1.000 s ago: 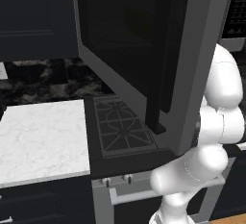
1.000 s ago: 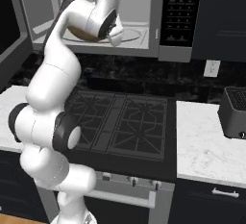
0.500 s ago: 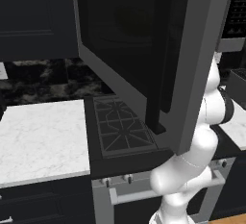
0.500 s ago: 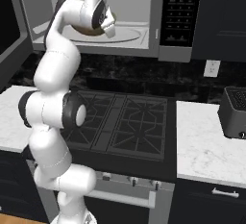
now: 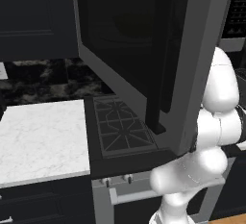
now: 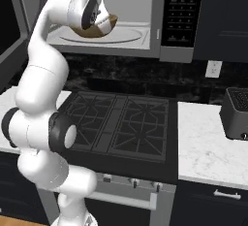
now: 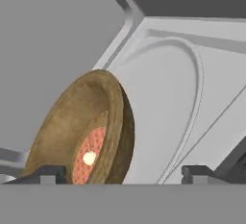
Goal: Open the microwave, place the bowl with waffle inside the microwave, then close the microwave door and turn it on.
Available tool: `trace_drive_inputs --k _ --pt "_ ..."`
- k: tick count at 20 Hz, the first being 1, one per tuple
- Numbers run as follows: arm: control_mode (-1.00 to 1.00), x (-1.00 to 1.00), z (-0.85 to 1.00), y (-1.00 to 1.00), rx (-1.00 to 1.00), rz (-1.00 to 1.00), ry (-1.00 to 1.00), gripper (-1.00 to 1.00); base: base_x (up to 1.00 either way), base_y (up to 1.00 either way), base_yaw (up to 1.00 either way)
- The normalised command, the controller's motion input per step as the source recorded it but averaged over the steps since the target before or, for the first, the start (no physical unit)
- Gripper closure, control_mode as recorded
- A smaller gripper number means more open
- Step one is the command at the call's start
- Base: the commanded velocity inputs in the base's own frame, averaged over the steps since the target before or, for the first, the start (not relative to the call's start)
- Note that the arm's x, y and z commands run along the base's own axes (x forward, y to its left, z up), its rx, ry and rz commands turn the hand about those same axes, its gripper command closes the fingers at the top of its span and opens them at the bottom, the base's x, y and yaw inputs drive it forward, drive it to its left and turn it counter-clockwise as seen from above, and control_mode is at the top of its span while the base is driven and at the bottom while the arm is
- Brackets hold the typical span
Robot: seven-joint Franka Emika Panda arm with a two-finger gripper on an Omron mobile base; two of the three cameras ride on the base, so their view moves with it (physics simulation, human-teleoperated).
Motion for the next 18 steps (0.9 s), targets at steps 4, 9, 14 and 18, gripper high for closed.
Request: trace_drive_inputs --k 4,9,14,18 --pt "-1.0 -1.0 -0.81 -0.07 -0.04 0.0 -0.61 -1.0 0.0 0.0 0.0" --pt "-1.0 -1.0 -0.96 -0.24 -0.01 0.0 -0.58 -1.0 0.0 0.0 0.0" --pt "-1.0 -1.0 -0.05 -0.45 0.04 -0.02 -0.28 -1.0 0.0 0.0 0.0" --pt "-1.0 -1.0 0.55 -0.44 0.05 -0.04 0.01 -1.0 0.0 0.0 0.0"
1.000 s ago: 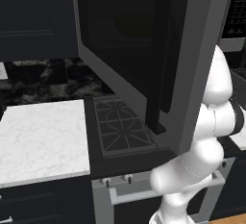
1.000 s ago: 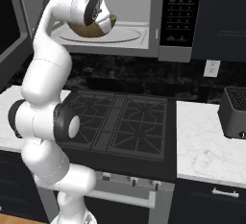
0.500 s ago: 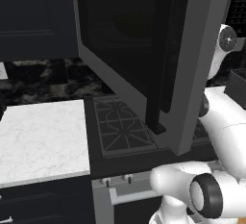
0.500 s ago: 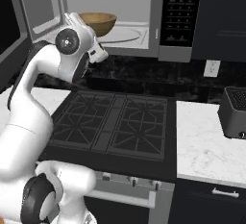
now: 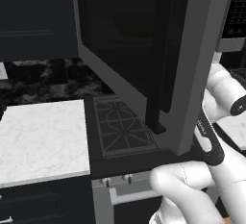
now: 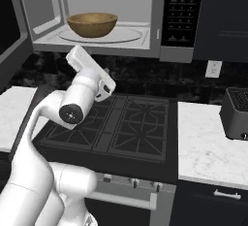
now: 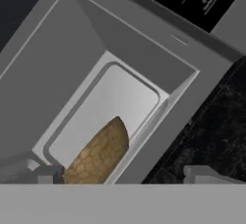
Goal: Open the microwave, place the bowl with waffle inside the microwave, then close the microwave door and turn it on.
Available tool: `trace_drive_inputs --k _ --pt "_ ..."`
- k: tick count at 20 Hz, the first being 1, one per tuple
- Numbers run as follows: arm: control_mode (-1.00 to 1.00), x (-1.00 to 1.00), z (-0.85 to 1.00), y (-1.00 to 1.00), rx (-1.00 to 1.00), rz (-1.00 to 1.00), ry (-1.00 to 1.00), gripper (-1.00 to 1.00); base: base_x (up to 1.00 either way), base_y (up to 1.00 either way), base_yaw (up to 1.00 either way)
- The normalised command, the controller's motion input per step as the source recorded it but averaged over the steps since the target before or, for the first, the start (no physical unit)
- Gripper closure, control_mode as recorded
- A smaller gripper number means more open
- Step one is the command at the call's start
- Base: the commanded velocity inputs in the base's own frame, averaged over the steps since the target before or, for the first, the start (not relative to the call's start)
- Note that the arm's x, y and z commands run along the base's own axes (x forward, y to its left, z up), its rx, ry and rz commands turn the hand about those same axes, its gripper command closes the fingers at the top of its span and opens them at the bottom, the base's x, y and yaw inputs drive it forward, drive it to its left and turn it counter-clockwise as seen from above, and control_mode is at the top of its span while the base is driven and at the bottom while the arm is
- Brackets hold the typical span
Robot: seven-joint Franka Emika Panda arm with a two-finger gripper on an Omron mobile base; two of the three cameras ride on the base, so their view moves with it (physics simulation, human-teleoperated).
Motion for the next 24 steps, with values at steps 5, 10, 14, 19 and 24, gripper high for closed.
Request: trace_drive_inputs --k 5,10,14,19,24 --pt "-1.0 -1.0 0.75 -0.43 0.01 -0.03 0.4 -1.0 0.0 0.0 0.0" --pt "-1.0 -1.0 0.78 -0.32 0.0 0.0 0.57 -1.0 0.0 0.0 0.0" --pt "-1.0 -1.0 -0.64 0.01 -0.2 0.02 0.28 -1.0 0.0 0.0 0.0" --pt "-1.0 -1.0 -1.0 0.45 -0.43 0.13 0.34 -1.0 0.0 0.0 0.0" --pt "-1.0 -1.0 -0.24 0.62 -0.14 0.25 0.02 -1.0 0.0 0.0 0.0"
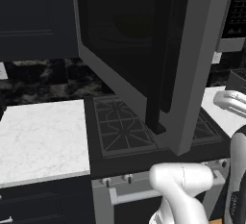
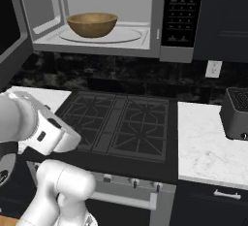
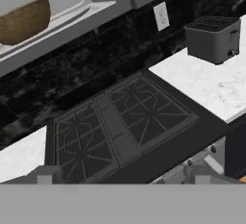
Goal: Open the microwave, place the bowl with waffle inside the microwave, then close the microwave door and turn it on.
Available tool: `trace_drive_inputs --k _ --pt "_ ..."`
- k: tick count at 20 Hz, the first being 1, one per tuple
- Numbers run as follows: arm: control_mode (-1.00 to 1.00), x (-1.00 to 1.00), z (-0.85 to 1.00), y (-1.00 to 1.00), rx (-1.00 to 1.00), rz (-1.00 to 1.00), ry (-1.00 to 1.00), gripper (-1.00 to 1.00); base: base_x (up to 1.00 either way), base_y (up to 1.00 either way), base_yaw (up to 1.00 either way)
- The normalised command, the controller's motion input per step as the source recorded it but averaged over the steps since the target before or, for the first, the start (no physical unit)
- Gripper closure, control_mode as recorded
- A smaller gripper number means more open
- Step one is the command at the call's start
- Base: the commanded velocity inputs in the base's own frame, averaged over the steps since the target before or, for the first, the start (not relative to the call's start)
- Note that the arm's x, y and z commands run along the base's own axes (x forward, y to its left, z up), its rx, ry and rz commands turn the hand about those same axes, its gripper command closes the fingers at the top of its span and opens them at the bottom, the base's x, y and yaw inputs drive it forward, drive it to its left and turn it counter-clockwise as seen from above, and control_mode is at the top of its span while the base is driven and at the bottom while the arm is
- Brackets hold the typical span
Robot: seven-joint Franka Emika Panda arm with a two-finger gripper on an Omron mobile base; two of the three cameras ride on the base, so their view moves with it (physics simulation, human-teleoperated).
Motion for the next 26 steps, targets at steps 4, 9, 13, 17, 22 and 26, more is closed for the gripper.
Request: trace_drive_inputs --k 4,9,13,17,22,26 --pt "-1.0 -1.0 0.11 0.43 -0.08 0.25 -0.01 -1.0 0.0 0.0 0.0" --pt "-1.0 -1.0 0.0 0.85 -0.19 0.24 -0.27 -1.0 0.0 0.0 0.0" --pt "-1.0 -0.94 0.02 1.0 -0.21 0.01 -0.22 -1.0 0.0 0.0 0.0" --pt "-1.0 -0.99 0.18 1.0 -0.2 -0.05 -0.2 -1.0 0.0 0.0 0.0" --pt "-1.0 0.09 0.2 1.0 -0.16 -0.2 -0.28 -1.0 0.0 0.0 0.0" --pt "-1.0 0.99 0.0 0.73 -0.14 -0.34 -0.15 -1.0 0.0 0.0 0.0"
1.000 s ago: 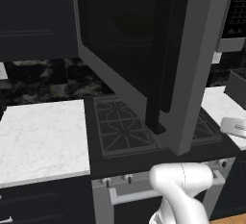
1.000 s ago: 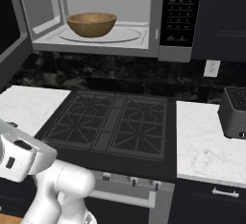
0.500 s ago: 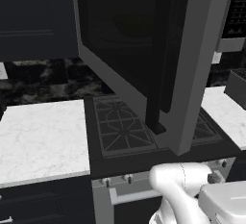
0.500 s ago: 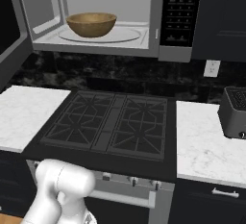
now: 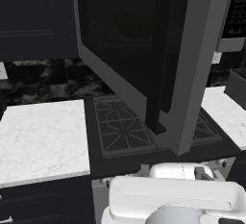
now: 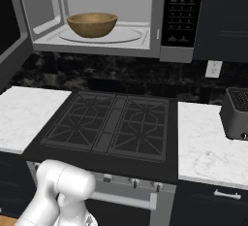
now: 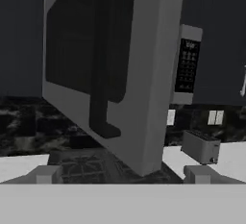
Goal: Open the microwave, place the bowl with waffle inside the microwave, then close the microwave door and turn it on.
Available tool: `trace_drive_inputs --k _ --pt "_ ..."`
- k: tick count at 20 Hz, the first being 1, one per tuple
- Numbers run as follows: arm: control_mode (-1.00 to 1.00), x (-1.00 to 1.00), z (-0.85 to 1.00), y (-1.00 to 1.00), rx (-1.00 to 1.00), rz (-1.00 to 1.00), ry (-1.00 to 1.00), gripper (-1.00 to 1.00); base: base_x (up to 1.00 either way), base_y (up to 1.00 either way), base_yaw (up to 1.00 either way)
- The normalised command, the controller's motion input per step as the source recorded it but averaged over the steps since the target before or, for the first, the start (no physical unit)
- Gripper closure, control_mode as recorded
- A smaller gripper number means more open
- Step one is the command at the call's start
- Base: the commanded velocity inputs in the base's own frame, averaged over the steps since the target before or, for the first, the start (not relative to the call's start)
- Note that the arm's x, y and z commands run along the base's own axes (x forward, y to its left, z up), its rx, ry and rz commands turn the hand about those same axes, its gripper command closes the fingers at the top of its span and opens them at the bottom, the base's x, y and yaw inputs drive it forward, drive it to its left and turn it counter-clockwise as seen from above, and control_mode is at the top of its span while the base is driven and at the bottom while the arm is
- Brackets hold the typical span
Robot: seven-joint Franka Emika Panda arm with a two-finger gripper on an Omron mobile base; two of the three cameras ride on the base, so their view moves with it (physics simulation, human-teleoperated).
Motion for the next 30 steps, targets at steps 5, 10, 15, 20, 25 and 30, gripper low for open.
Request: trace_drive_inputs --k 5,10,15,20,25,30 --pt "-1.0 1.0 -0.04 0.32 -0.09 -0.34 -0.05 -1.0 0.0 0.0 0.0" --pt "-1.0 0.88 -0.15 -0.17 -0.02 -0.07 -0.01 -1.0 0.0 0.0 0.0" --pt "-1.0 0.63 -0.13 -0.65 0.0 0.11 -0.02 -1.0 0.0 0.0 0.0" --pt "-1.0 0.72 -0.05 -0.64 0.0 0.11 0.0 -1.0 0.0 0.0 0.0" --pt "-1.0 1.0 0.0 -0.54 0.04 0.04 0.03 -1.0 0.0 0.0 0.0" --pt "-1.0 1.0 0.0 -0.49 0.05 0.02 0.04 -1.0 0.0 0.0 0.0"
